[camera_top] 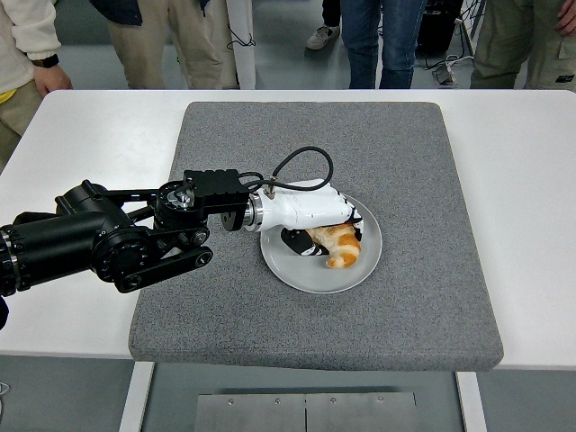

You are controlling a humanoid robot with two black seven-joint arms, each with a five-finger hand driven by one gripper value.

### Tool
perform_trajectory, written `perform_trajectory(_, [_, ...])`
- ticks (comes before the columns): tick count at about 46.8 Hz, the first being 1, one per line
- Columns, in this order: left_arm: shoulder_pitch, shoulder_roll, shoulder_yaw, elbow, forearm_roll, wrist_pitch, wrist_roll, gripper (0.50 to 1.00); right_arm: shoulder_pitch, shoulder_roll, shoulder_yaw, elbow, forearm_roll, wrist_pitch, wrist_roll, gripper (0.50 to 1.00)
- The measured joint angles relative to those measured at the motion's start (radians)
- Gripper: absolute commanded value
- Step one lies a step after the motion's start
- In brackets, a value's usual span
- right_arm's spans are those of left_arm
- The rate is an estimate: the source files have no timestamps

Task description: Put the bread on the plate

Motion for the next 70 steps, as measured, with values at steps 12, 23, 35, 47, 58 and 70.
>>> perform_trajectory(12, [-0.003,0.01,-0.004,-0.003,-0.013,-0.003,0.005,0.946,0.0,0.0,0.0,0.0,0.0,0.0,0.0,1.0])
perform_trajectory(23, [-0.016,0.024,-0.003,-0.019,-0.037,-0.013,0.006,0.969,0.0,0.0,0.0,0.0,0.0,0.0,0.0,1.0])
perform_trajectory(35, [-0.057,0.083,-0.003,-0.114,-0.045,-0.04,0.006,0.969,0.0,0.0,0.0,0.001,0.0,0.0,0.0,1.0])
perform_trajectory(47, [-0.182,0.174,-0.011,-0.212,-0.224,-0.11,0.008,0.969,0.0,0.0,0.0,0.0,0.0,0.0,0.0,1.0])
perform_trajectory(58, [-0.251,0.233,-0.038,-0.237,-0.352,-0.114,0.003,0.969,0.0,0.0,0.0,0.0,0.0,0.0,0.0,1.0])
perform_trajectory(70, [-0.245,0.261,-0.118,-0.237,-0.548,-0.111,0.014,0.971,0.0,0.0,0.0,0.0,0.0,0.0,0.0,1.0])
